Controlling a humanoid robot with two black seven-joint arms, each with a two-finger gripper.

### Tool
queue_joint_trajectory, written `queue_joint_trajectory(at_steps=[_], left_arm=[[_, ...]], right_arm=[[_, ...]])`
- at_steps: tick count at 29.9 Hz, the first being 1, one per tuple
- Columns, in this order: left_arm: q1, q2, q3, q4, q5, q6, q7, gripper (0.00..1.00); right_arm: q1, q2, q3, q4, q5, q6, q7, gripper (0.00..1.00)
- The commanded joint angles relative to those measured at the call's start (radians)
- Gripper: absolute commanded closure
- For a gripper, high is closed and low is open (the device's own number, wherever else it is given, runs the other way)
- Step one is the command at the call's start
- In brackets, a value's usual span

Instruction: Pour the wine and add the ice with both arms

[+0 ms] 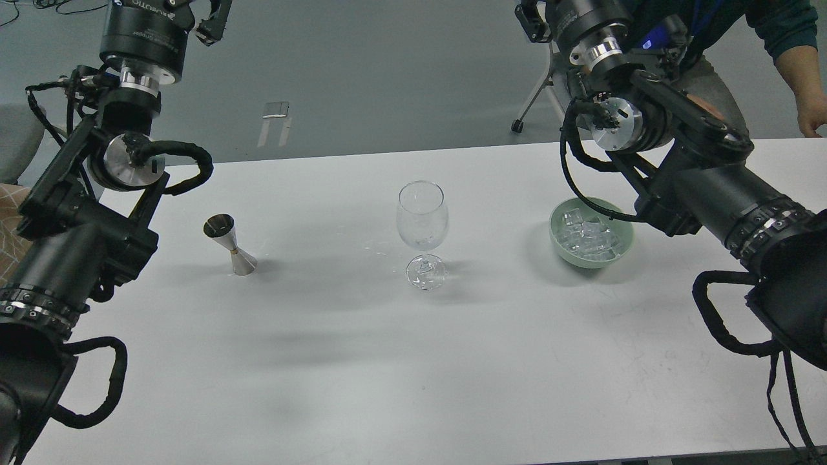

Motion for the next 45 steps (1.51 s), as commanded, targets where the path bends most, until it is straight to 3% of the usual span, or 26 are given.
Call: queue_joint_trajectory(at_steps=[1,20,23,27,31,39,45], left_arm=[[0.0,0.001,0.002,0.0,0.0,-0.002,0.0,0.02],[0.0,0.084,0.034,0.015,0.003,-0.002,0.008,0.02],[0.0,0.092,0.034,0.014,0.005,-0.006,0.044,0.02],[0.0,0.121,0.033,0.014,-0.009,-0.046,0.139,0.01],[0.0,0.121,0.034,0.014,-0.013,-0.084,0.205,0.02],[-0.009,0.11,0.034,0.015,-0.009,0.044,0.207,0.02],[-0.008,0.106,0.033,0.006,-0.003,0.049,0.21,0.02]], right_arm=[[0.0,-0.001,0.001,-0.003,0.0,0.0,0.0,0.0],[0.006,-0.012,-0.009,-0.009,-0.003,-0.006,0.0,0.0],[0.006,-0.018,-0.021,0.003,-0.003,-0.006,0.0,0.0],[0.012,-0.039,-0.094,0.007,-0.003,-0.017,0.0,0.0],[0.014,-0.052,-0.094,0.007,-0.002,-0.017,0.0,0.0],[0.018,-0.045,-0.096,0.007,0.002,-0.017,0.0,0.0],[0.021,-0.045,-0.098,0.007,-0.002,-0.017,0.0,0.0]])
